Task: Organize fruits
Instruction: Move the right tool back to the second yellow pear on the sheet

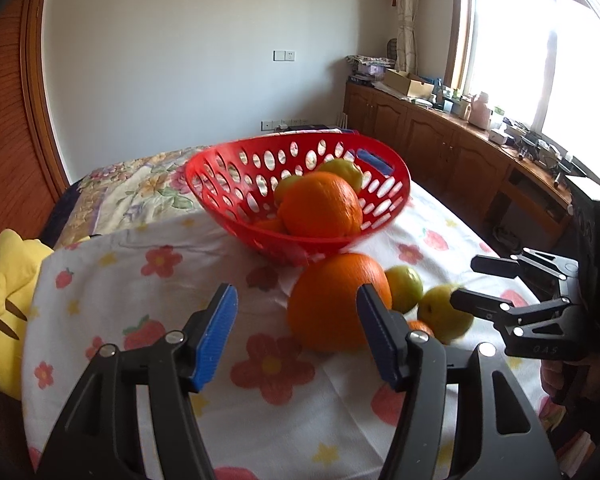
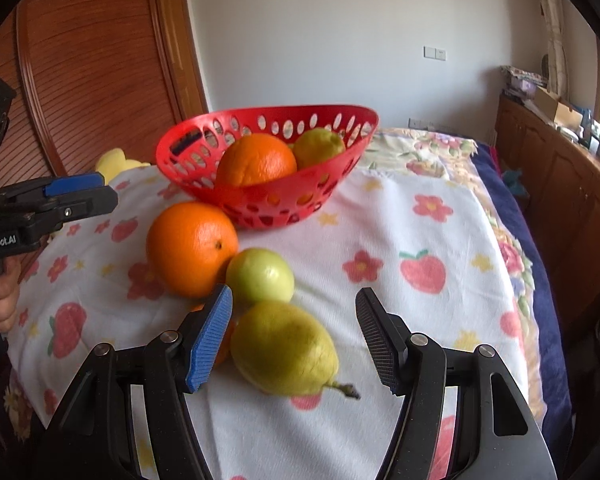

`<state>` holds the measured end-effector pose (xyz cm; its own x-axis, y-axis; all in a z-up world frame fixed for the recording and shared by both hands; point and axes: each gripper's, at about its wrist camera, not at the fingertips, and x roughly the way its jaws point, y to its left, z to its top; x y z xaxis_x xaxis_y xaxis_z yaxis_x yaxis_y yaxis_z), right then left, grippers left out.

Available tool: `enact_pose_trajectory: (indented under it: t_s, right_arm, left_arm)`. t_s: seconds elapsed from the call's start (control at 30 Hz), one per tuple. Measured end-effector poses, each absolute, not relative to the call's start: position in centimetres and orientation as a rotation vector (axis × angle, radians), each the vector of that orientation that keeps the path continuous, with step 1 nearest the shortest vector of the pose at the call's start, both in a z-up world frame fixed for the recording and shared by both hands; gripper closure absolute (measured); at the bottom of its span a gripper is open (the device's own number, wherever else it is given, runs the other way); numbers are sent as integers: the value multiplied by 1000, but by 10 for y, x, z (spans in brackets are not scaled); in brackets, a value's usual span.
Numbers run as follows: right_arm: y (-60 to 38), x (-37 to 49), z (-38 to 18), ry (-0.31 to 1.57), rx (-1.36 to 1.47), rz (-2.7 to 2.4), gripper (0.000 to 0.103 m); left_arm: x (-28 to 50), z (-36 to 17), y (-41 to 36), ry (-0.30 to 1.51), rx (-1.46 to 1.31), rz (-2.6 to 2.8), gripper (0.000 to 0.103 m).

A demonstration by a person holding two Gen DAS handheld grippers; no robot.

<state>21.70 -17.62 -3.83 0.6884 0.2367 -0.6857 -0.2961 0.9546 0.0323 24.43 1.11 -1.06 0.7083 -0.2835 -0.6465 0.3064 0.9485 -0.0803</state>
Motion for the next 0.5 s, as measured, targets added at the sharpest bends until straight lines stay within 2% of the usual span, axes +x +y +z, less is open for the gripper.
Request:
enact_pose_trajectory:
  t_s: [0.33, 0.5]
  right_arm:
    - [-174, 215, -54, 789, -77, 286, 36]
    - [-179, 216, -58, 803, -58, 284, 28]
  left_arm:
    - [232, -26, 5, 740, 33, -341, 41]
    - [229, -30, 2, 749, 33, -348, 41]
